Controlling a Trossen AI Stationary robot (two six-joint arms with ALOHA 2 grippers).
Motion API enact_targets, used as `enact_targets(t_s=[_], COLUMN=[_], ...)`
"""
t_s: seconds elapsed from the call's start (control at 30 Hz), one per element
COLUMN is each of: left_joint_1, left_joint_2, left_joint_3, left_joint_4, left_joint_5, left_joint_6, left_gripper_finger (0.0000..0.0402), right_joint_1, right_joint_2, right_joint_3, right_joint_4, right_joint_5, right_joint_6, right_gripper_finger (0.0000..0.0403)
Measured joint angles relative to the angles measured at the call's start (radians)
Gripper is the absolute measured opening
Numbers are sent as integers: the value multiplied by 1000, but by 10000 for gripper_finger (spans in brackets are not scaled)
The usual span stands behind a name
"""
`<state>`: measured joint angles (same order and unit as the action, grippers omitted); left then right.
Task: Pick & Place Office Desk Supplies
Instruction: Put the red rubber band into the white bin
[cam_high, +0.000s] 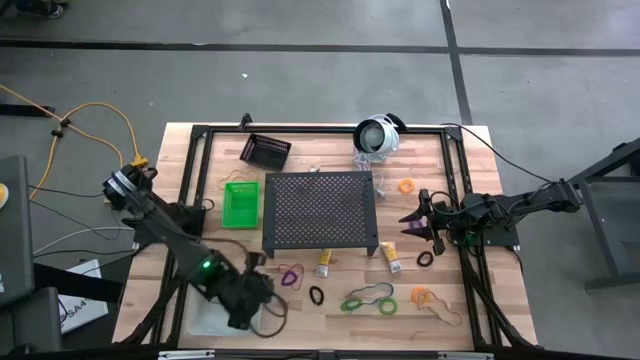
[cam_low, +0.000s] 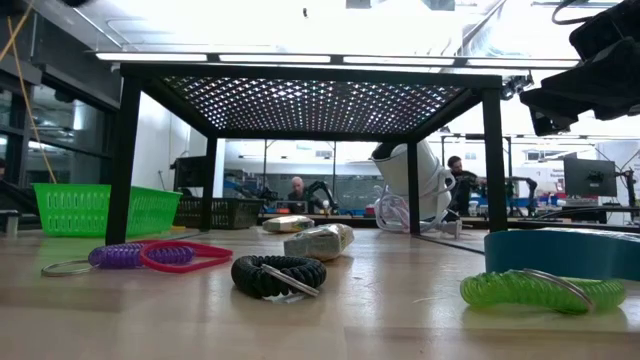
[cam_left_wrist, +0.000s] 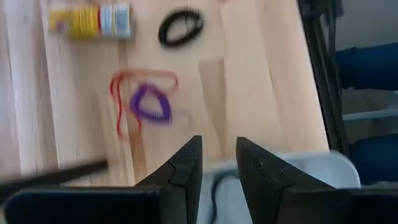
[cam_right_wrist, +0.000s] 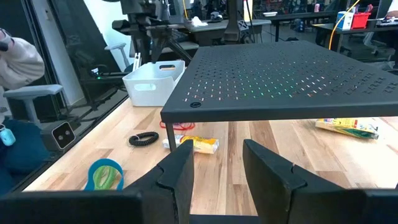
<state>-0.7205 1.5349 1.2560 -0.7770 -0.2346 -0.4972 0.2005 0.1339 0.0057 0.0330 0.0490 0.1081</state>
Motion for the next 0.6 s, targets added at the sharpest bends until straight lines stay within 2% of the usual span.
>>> enact_targets(t_s=[0.2,0.37,0.6], left_joint_1=[96,130,160], left_joint_2=[0,1,69], left_joint_3=[0,0,0], left_joint_4=[61,63,89], left_joint_5=[62,64,87], left_joint_6=[200,248,341], left_gripper_finger=[93,93,92], right_joint_1=[0,0,0], right_joint_2=[0,0,0], right_joint_3=[0,0,0], right_joint_4=[0,0,0], right_joint_5=[0,0,0], right_joint_6=[0,0,0], right_gripper_finger=[126,126,126])
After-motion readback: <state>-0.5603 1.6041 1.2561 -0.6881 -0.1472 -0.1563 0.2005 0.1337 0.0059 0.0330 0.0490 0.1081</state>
